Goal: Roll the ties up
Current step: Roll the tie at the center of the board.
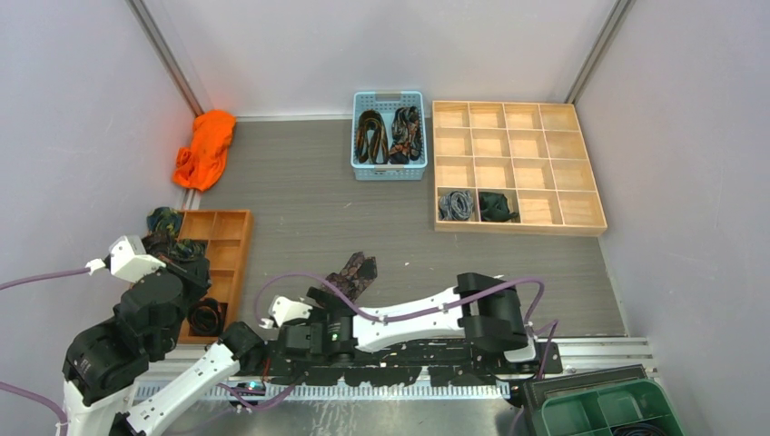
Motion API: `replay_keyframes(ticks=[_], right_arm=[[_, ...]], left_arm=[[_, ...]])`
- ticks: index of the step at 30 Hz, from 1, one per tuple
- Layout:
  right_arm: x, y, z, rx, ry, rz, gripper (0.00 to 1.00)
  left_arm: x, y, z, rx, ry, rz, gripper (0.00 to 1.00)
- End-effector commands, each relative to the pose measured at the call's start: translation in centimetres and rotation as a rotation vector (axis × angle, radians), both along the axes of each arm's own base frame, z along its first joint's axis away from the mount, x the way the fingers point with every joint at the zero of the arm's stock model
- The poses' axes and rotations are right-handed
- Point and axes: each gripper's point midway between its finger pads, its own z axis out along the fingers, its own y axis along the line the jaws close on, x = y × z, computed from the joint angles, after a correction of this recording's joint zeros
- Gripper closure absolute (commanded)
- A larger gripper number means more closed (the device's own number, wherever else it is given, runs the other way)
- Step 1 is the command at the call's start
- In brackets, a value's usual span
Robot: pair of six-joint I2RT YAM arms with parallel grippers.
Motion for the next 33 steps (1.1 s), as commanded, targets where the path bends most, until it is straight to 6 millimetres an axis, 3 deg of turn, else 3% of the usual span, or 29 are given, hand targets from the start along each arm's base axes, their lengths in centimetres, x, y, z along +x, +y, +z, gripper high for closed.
replay_keyframes(ticks=[1, 8, 15, 21, 26, 29, 33], right_arm=[[1.7, 1.3, -0.4, 0.005, -0.06, -0.018, 0.04], [3.8, 0.1, -2.1, -0.03, -0.073, -0.062, 0.04], [5.2, -0.7, -3.8, -0.035, 0.032, -0.105, 0.23], [6.0, -1.3, -5.1, -0.05, 0.062, -0.131, 0.26], [6.9, -1.8, -3.9, -0.057, 0.016, -0.152, 0.22], [6.7, -1.9, -2.1, -0.05, -0.009, -0.13, 0.02], [5.3, -1.4, 0.3, -0.048, -0.019, -0.066, 0.0]], left_arm=[[0.0, 0.6, 0.3, -0.003, -0.022, 0.026, 1.0], [-0.2, 0.8, -0.2, 0.001, -0.026, 0.032, 1.0], [0.0, 0.7, -0.5, 0.003, -0.024, 0.037, 1.0], [0.2, 0.5, -0.9, 0.008, -0.015, 0.033, 1.0], [0.4, 0.3, -1.1, 0.011, -0.016, 0.028, 1.0], [0.3, 0.3, -1.0, 0.009, -0.021, 0.024, 1.0], [0.3, 0.2, -1.0, -0.002, -0.028, 0.018, 1.0]])
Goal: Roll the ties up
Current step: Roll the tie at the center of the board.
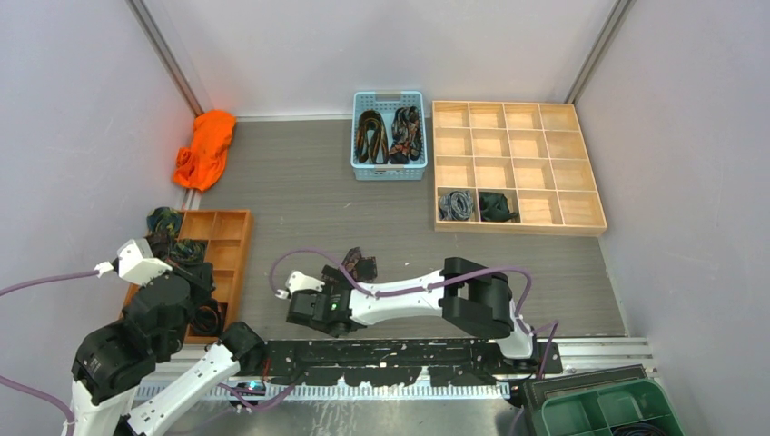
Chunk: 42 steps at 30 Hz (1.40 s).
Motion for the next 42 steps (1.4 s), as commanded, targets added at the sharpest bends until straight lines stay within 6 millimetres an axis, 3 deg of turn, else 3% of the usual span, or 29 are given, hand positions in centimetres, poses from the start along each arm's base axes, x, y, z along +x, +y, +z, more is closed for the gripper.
replay_keyframes(ticks=[1, 4, 11, 24, 36, 38, 42], right_arm=[[-1.3, 1.4, 5.3, 0.069, -0.028, 0.07, 0.0], [-1.8, 1.8, 5.5, 0.077, -0.012, 0.094, 0.0], [-0.8, 2.6, 4.7, 0.034, -0.071, 0.124, 0.0], [1.0, 2.9, 1.1, -0.07, -0.092, 0.159, 0.0], [4.4, 2.3, -0.4, -0.085, -0.081, 0.09, 0.0], [4.7, 2.2, -1.0, -0.079, -0.022, 0.074, 0.03], [4.6, 1.9, -2.0, -0.059, 0.105, 0.042, 0.22]], left_arm=[[0.3, 0.1, 0.8, -0.024, -0.047, 0.012, 1.0], [0.2, 0.0, 0.6, -0.032, -0.048, 0.01, 1.0], [0.3, 0.0, 0.3, -0.026, -0.039, 0.009, 1.0], [0.6, -0.5, 0.2, -0.032, -0.04, -0.002, 1.0], [0.9, -0.7, 0.1, -0.03, -0.042, -0.003, 1.0], [0.9, -0.7, 0.1, -0.029, -0.042, -0.001, 1.0], [0.9, -0.4, 0.1, -0.021, -0.044, 0.009, 1.0]])
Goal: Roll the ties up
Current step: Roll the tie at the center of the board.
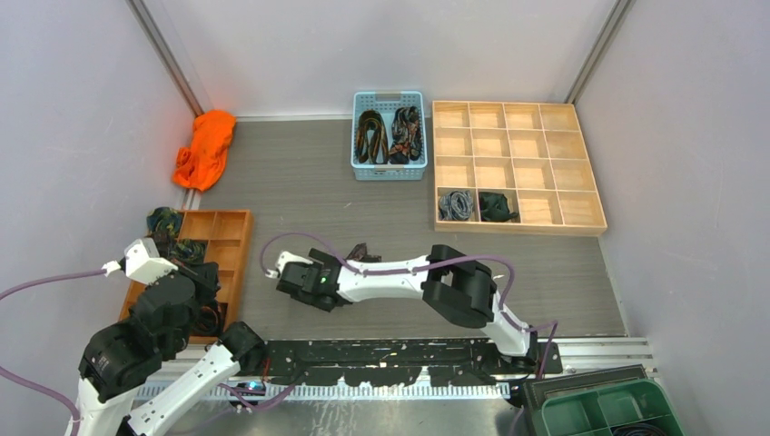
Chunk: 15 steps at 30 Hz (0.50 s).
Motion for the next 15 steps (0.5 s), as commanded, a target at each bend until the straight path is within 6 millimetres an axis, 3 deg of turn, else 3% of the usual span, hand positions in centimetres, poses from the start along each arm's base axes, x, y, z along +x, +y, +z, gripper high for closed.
replay_keyframes(ticks=[1, 10, 15], right_arm=[[-0.5, -0.5, -2.1, 0.004, 0.174, -0.032, 0.25], [-1.2, -0.2, -2.8, 0.131, 0.396, -0.108, 0.36], [-2.5, 1.3, -0.7, 0.374, 0.641, -0.144, 0.39]], left_arm=[[0.4, 0.3, 0.8, -0.004, -0.04, 0.024, 1.0], [1.0, -0.1, 1.4, 0.021, -0.041, 0.015, 1.0], [1.7, -0.9, 1.9, 0.031, -0.043, -0.011, 1.0]])
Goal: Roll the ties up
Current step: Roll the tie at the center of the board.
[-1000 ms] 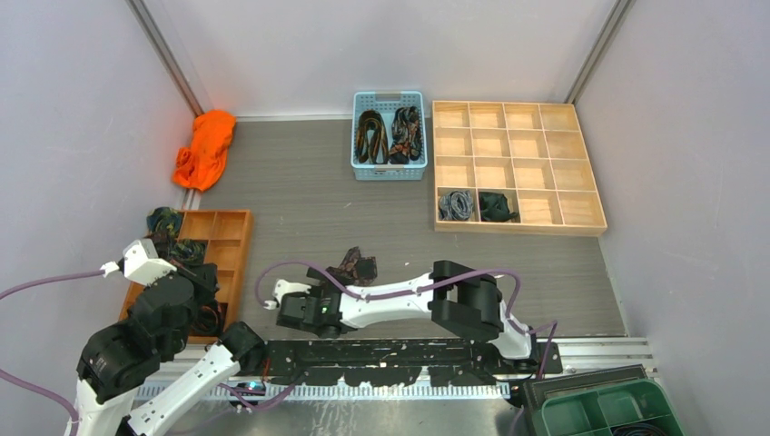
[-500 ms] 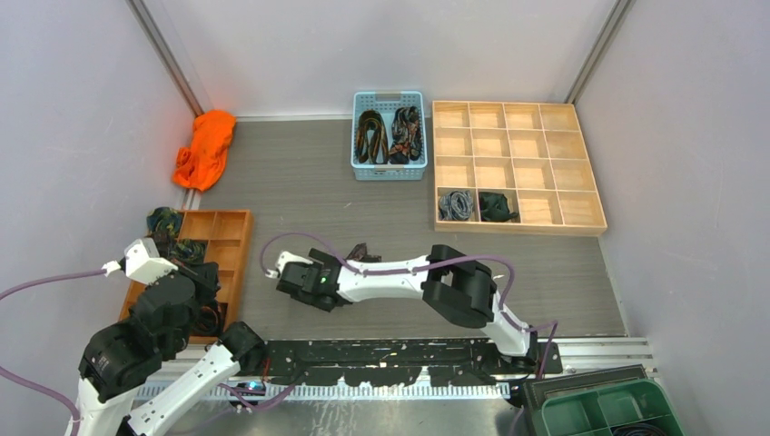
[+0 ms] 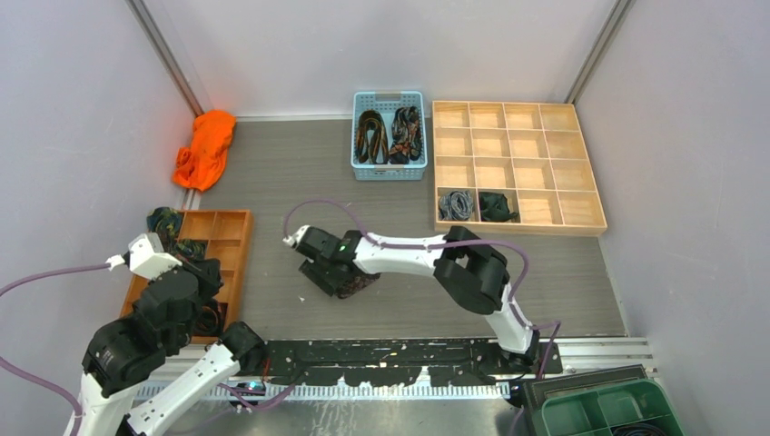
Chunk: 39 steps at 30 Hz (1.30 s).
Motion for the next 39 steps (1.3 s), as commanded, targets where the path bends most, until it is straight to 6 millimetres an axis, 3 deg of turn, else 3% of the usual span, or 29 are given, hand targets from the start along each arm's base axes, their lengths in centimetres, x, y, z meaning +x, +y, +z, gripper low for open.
replay_keyframes(ticks=[1, 9, 17, 23, 29, 39], right_arm=[[-3.5, 1.4, 1.4, 0.24, 0.333, -0.045, 0.4], [-3.2, 3.0, 4.9, 0.664, 0.705, -0.154, 0.41], [-1.7, 2.3, 6.0, 0.973, 0.931, -0.273, 0.42], [-1.4, 0.6, 4.1, 1.01, 0.965, -0.352, 0.41], [-0.2, -1.1, 5.2, 1.153, 1.016, -0.389, 0.41], [-0.1, -2.6, 3.6, 1.12, 1.013, -0.454, 0.33]], left_arm=[[1.4, -0.9, 1.8, 0.002, -0.047, -0.009, 1.0], [3.8, -4.1, 2.4, 0.016, -0.039, -0.091, 1.0], [6.7, -8.5, 2.3, 0.033, -0.002, -0.207, 1.0], [8.8, -12.5, 0.9, 0.028, 0.045, -0.322, 1.0], [10.2, -16.1, -1.7, -0.022, 0.077, -0.415, 1.0], [11.1, -19.6, -5.2, -0.042, 0.146, -0.521, 1.0]])
